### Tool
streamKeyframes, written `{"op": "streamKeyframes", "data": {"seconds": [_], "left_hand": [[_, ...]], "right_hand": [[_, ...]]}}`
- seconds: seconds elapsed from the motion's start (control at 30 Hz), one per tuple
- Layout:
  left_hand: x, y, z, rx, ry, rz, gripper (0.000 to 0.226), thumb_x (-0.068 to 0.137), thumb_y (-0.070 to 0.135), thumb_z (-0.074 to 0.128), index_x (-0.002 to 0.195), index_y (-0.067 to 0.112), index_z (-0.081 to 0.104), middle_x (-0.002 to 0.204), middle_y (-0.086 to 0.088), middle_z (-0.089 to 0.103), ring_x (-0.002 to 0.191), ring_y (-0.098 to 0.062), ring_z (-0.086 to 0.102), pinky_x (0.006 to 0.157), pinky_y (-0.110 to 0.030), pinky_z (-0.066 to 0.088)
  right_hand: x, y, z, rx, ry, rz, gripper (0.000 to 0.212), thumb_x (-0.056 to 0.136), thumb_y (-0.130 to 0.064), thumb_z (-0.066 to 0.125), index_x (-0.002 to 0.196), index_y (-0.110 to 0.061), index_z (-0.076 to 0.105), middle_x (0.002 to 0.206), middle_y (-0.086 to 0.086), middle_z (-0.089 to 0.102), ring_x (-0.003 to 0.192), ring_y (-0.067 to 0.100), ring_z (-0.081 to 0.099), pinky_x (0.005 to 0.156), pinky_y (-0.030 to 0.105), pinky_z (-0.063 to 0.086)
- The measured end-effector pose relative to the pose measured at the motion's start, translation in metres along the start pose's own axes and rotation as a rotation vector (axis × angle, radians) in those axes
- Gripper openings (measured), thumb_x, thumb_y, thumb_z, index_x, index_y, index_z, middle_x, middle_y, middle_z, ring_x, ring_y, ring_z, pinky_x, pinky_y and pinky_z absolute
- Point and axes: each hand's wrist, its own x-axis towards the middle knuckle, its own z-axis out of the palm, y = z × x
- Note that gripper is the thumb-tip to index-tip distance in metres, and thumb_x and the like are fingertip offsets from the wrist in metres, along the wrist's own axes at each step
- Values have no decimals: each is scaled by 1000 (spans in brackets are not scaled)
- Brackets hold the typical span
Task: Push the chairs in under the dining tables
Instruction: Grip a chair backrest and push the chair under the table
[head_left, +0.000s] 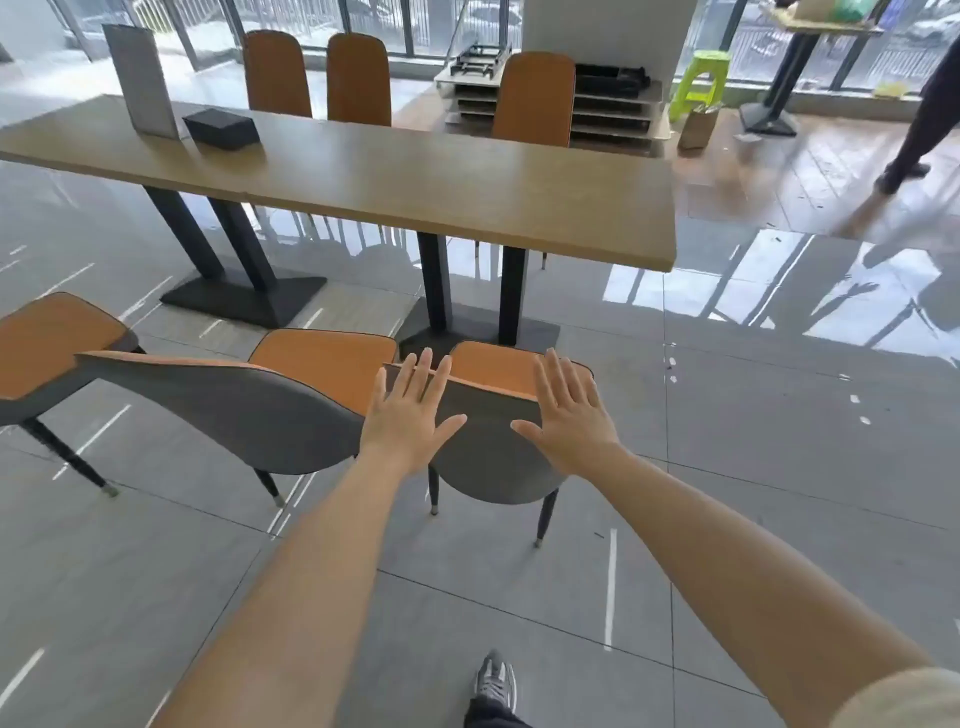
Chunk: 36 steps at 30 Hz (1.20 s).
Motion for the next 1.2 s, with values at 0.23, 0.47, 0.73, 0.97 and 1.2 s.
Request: {"op": "streamKeyframes", "data": {"seconds": [0.23,0.47,0.73,0.97,1.2], "left_hand": [[64,-20,19,144,-153,118,85,93,52,41,147,23,-18,159,-9,-15,148,-25,-10,119,-48,-1],[111,-18,31,165,-271,237,91,88,41,59,149,24,-6,160,-10,0,148,-28,-1,119,-50,6],[144,-35,45,41,-342,357,47,83,27,63,128,24,48,121,-5,62,112,-26,57,93,-41,45],[155,-44,52,36,-318,459,28,81,15,53,108,21,56,99,-5,69,90,-27,63,74,-35,49],[154,-48,58,31,-277,498,20,83,18,53,102,19,59,93,-6,70,86,-27,64,72,-34,47]], "right_hand": [[49,3,30,72,-141,72,84,96,-57,27,142,-17,-30,156,6,-28,145,26,-21,119,42,-7],[73,2,35,168,-161,77,90,94,-44,49,147,-17,-19,160,7,-15,148,26,-7,120,42,3],[89,7,38,113,-187,77,85,89,-29,62,150,-23,3,138,7,49,123,28,49,98,40,44],[96,7,46,98,-152,118,36,88,-15,54,122,-21,46,112,4,63,98,26,60,82,38,49],[97,7,50,78,-135,94,37,89,-15,51,126,-21,47,114,5,62,103,28,59,81,37,46]]}}
